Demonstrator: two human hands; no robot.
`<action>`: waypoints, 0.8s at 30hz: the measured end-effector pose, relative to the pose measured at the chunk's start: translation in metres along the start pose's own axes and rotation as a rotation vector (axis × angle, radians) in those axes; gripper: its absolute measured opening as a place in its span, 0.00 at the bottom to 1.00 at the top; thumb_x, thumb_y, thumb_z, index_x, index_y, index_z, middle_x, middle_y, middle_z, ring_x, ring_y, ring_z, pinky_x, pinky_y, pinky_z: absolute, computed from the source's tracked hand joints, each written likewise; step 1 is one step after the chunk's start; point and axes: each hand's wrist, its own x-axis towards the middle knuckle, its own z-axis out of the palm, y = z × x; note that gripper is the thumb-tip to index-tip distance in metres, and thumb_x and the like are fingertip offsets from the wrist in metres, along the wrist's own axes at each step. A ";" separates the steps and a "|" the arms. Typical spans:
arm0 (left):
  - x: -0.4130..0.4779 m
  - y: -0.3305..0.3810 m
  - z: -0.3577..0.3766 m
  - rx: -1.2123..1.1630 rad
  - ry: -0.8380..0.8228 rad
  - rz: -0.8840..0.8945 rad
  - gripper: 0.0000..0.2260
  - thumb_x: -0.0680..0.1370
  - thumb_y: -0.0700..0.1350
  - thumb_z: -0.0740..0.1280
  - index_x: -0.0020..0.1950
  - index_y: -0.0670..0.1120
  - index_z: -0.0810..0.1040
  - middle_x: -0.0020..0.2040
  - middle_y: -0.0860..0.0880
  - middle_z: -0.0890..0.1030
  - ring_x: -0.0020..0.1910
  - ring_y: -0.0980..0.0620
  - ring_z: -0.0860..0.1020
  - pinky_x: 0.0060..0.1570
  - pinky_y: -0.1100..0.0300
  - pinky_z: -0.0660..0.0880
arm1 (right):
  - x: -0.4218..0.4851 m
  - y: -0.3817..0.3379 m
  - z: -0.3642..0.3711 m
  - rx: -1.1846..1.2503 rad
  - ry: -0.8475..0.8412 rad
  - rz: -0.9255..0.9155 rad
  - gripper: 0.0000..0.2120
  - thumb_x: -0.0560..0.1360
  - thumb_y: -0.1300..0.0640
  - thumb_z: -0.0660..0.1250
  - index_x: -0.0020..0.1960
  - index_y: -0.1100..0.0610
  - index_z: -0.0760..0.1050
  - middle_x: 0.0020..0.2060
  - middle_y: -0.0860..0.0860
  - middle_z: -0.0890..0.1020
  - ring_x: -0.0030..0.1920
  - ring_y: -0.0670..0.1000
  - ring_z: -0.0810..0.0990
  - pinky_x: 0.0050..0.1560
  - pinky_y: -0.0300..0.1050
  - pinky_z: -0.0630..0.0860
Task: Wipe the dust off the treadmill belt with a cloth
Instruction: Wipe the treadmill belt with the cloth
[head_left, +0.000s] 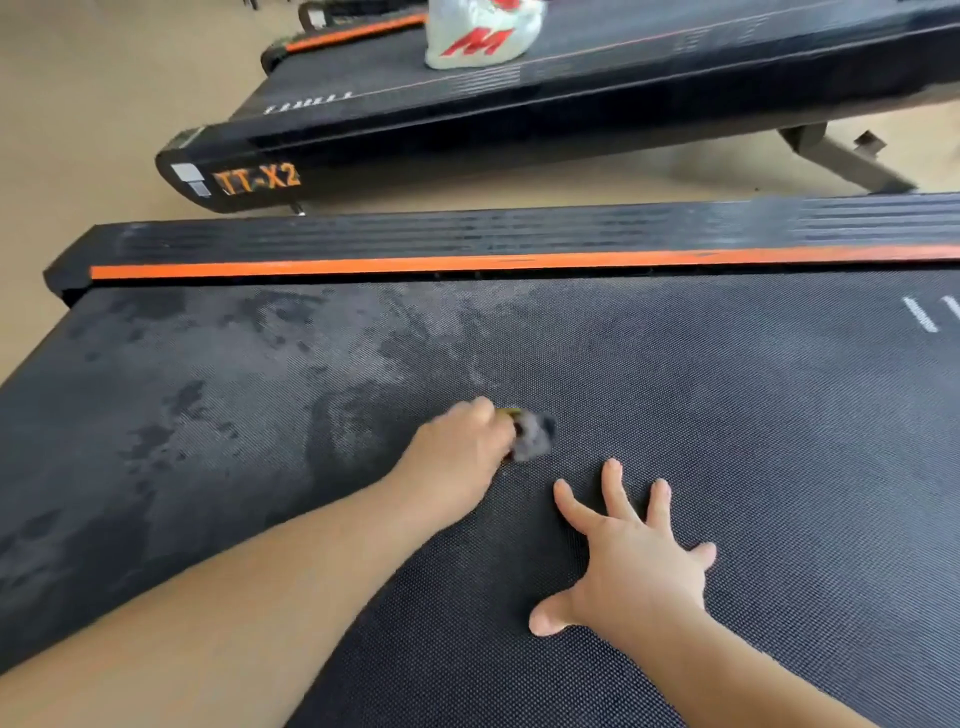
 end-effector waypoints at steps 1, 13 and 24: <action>0.013 -0.007 -0.003 -0.012 0.063 -0.151 0.07 0.82 0.44 0.59 0.56 0.44 0.73 0.45 0.49 0.64 0.42 0.48 0.66 0.36 0.52 0.66 | -0.002 0.005 -0.003 0.027 0.012 -0.015 0.67 0.54 0.24 0.76 0.79 0.30 0.36 0.82 0.41 0.35 0.82 0.60 0.34 0.72 0.79 0.56; 0.035 -0.005 -0.003 0.023 0.081 -0.321 0.07 0.80 0.40 0.60 0.55 0.42 0.75 0.48 0.45 0.67 0.44 0.44 0.68 0.38 0.51 0.66 | -0.004 0.061 -0.014 -0.012 0.056 -0.005 0.58 0.61 0.26 0.75 0.80 0.29 0.43 0.82 0.42 0.36 0.82 0.54 0.35 0.77 0.71 0.54; 0.036 0.004 -0.012 0.097 0.020 -0.371 0.08 0.81 0.41 0.61 0.58 0.43 0.76 0.48 0.45 0.68 0.50 0.42 0.73 0.42 0.49 0.71 | 0.000 0.061 -0.013 0.039 0.038 0.019 0.59 0.61 0.30 0.78 0.80 0.29 0.43 0.82 0.44 0.35 0.82 0.55 0.33 0.76 0.74 0.51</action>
